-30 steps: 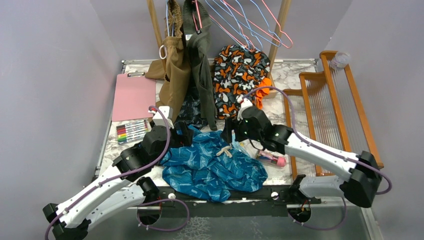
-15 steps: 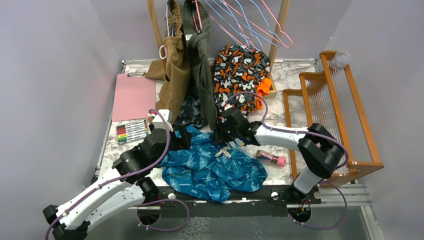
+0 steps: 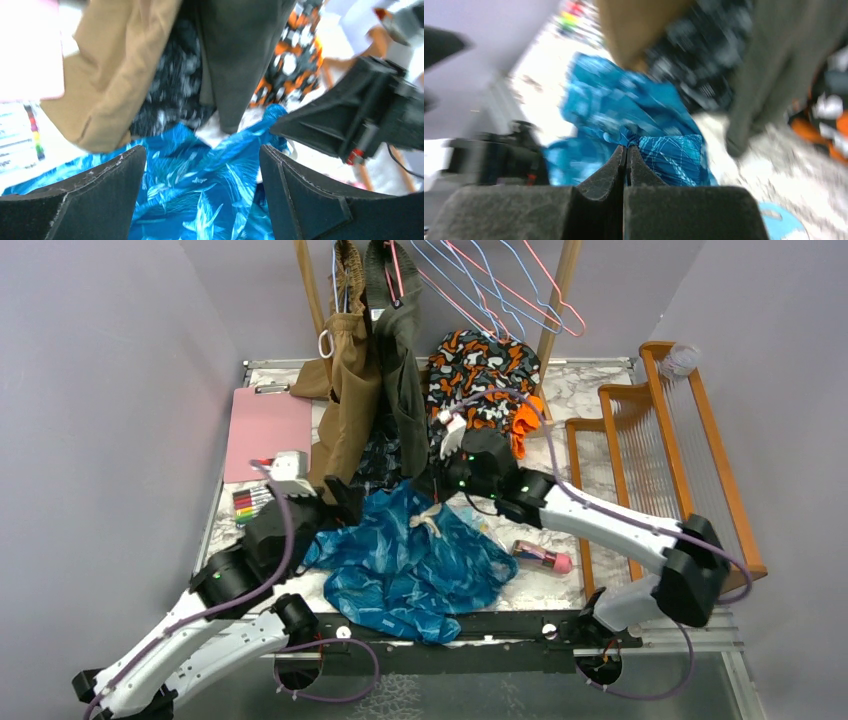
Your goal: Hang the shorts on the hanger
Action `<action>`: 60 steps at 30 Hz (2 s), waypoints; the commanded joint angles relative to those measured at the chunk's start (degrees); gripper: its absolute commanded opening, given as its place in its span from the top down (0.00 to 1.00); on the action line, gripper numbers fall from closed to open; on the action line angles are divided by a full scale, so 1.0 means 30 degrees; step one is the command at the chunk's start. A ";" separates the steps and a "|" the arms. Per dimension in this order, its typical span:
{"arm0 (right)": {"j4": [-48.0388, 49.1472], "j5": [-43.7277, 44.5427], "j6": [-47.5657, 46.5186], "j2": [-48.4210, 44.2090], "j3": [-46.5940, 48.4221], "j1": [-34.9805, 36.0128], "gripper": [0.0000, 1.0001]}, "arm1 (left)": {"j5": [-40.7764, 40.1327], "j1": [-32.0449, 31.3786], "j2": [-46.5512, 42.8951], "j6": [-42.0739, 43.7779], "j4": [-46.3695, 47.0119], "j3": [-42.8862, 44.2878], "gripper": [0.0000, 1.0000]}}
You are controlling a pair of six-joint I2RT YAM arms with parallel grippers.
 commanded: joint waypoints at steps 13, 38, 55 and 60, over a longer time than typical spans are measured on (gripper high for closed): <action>0.1815 -1.0493 -0.5051 -0.2625 -0.1322 0.4852 0.83 | -0.3233 -0.0048 -0.1683 0.3706 0.1060 0.5192 0.13; 0.2780 0.0675 0.1980 -0.4108 -0.7437 0.1057 0.21 | 0.1099 -0.0052 0.1972 0.0958 -0.1069 0.1797 0.11; 0.6626 -0.3324 0.1783 0.1954 -0.5869 -0.0343 0.36 | 0.2271 -0.0061 0.1786 -0.0689 -0.1519 0.0698 0.13; 0.6679 -0.3277 0.1818 0.2188 -0.5412 -0.0637 0.62 | 0.2123 -0.0056 0.1784 -0.0535 -0.1622 0.0897 0.12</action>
